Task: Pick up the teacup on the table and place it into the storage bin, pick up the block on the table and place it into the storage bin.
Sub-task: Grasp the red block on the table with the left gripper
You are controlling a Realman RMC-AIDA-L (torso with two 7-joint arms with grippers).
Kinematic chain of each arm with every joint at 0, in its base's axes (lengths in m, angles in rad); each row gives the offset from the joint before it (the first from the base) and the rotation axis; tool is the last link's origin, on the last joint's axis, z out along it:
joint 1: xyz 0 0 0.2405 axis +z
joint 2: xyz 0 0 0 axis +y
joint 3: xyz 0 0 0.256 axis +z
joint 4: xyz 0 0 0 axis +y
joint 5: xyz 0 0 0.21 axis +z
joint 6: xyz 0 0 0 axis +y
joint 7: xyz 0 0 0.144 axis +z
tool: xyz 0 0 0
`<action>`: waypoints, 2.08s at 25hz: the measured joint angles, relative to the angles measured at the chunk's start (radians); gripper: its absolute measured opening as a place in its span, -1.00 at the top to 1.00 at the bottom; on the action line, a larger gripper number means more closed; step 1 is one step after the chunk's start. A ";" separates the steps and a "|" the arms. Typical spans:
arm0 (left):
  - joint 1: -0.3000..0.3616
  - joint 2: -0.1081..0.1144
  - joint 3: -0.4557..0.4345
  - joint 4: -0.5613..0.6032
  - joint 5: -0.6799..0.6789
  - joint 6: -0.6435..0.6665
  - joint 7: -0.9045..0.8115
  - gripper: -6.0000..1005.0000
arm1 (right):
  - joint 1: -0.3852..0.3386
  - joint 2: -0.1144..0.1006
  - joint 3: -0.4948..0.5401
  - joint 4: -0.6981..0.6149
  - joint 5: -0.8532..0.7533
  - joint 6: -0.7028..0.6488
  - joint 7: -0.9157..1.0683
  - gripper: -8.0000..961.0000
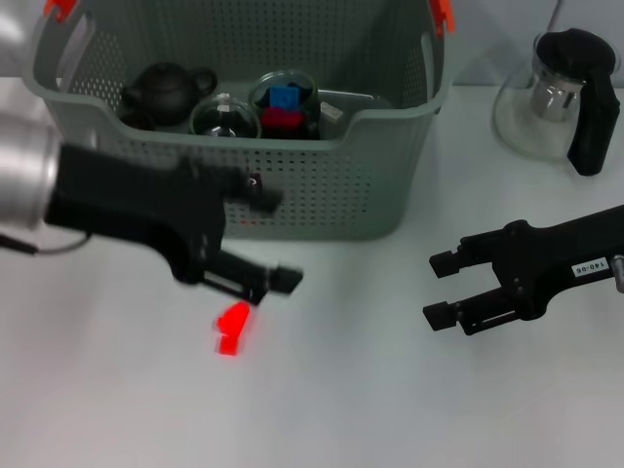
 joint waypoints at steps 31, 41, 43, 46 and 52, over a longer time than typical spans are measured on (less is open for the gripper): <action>-0.177 -0.016 0.271 -0.327 0.518 -0.314 -0.493 -0.83 | 0.008 0.002 0.014 0.002 -0.003 0.015 0.003 -0.75; -0.191 -0.017 0.448 -0.326 0.630 -0.419 -0.713 -0.83 | 0.022 0.001 0.013 0.002 -0.003 0.017 0.002 -0.75; -0.191 -0.019 0.472 -0.326 0.641 -0.435 -0.727 -0.83 | 0.023 0.002 0.012 0.002 -0.002 0.017 0.002 -0.75; -0.189 -0.020 0.514 -0.326 0.648 -0.456 -0.743 -0.82 | 0.023 0.002 0.013 0.002 -0.002 0.017 0.002 -0.75; -0.184 -0.020 0.570 -0.326 0.667 -0.479 -0.748 -0.82 | 0.022 0.002 0.014 0.009 -0.002 0.023 0.002 -0.75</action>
